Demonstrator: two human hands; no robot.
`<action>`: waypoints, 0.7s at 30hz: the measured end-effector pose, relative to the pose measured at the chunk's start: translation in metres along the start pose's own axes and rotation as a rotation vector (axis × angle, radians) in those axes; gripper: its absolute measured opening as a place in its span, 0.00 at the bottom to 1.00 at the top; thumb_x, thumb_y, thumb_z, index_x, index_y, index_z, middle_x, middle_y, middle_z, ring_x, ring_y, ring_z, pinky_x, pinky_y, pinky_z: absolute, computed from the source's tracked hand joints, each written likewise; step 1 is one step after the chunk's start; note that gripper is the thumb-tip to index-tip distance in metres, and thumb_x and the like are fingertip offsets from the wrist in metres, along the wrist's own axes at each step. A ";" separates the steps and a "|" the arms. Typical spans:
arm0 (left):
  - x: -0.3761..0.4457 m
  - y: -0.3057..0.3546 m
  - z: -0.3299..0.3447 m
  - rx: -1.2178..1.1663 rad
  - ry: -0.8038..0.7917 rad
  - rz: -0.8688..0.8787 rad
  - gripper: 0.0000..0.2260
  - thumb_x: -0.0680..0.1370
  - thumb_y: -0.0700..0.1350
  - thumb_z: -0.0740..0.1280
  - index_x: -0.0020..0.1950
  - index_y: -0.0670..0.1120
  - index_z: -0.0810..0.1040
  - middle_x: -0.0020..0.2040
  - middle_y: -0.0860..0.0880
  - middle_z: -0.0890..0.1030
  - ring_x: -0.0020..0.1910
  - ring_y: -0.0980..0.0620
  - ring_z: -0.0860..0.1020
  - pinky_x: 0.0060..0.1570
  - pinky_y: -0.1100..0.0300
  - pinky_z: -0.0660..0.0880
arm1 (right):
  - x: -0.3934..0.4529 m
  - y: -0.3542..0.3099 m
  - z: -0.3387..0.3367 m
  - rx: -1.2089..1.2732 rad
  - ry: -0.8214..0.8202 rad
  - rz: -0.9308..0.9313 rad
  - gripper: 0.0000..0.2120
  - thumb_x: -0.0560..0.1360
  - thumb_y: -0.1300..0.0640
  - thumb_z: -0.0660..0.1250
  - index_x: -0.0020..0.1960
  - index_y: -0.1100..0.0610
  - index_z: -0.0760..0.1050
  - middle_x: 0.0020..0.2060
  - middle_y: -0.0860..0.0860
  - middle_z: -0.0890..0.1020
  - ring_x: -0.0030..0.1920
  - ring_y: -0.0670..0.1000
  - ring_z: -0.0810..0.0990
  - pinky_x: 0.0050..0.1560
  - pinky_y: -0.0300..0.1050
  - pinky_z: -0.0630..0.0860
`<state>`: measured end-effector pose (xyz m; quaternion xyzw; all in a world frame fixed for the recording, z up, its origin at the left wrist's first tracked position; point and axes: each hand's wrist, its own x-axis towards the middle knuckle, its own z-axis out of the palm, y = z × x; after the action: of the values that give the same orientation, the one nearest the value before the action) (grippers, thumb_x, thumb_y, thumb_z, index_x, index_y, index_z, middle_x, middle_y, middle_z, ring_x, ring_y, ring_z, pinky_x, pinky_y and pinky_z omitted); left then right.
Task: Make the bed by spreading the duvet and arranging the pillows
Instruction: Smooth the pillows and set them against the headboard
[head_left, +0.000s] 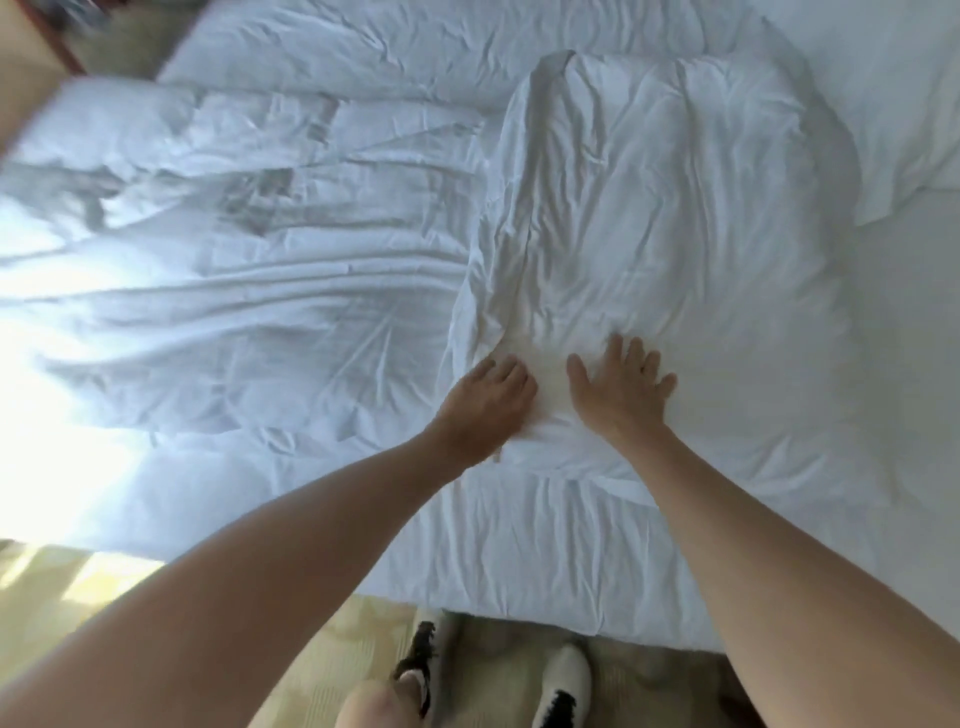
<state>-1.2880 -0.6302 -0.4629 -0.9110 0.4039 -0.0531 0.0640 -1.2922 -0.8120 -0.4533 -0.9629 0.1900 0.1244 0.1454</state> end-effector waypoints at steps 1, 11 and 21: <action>-0.011 -0.010 -0.012 -0.014 0.021 0.036 0.07 0.70 0.39 0.66 0.48 0.42 0.79 0.47 0.43 0.79 0.48 0.44 0.79 0.49 0.53 0.75 | -0.003 -0.014 -0.002 0.032 0.025 -0.046 0.31 0.80 0.39 0.51 0.74 0.59 0.63 0.73 0.59 0.65 0.74 0.62 0.60 0.71 0.69 0.54; -0.137 -0.211 -0.003 -0.049 -0.251 -0.383 0.24 0.81 0.54 0.58 0.74 0.44 0.64 0.76 0.42 0.64 0.75 0.43 0.63 0.69 0.42 0.61 | -0.020 -0.193 0.028 0.200 0.313 -0.432 0.13 0.78 0.51 0.63 0.56 0.59 0.75 0.54 0.55 0.76 0.59 0.57 0.75 0.52 0.51 0.74; -0.370 -0.435 0.080 -0.306 -0.533 -0.764 0.26 0.82 0.61 0.50 0.79 0.57 0.50 0.79 0.58 0.50 0.78 0.49 0.49 0.66 0.35 0.59 | -0.041 -0.460 0.156 -0.062 -0.220 -0.322 0.33 0.75 0.34 0.58 0.75 0.49 0.61 0.76 0.52 0.62 0.77 0.54 0.56 0.75 0.58 0.55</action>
<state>-1.2069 -0.0600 -0.4890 -0.9749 0.0136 0.2221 0.0063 -1.1730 -0.3401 -0.4785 -0.9655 0.0127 0.2096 0.1536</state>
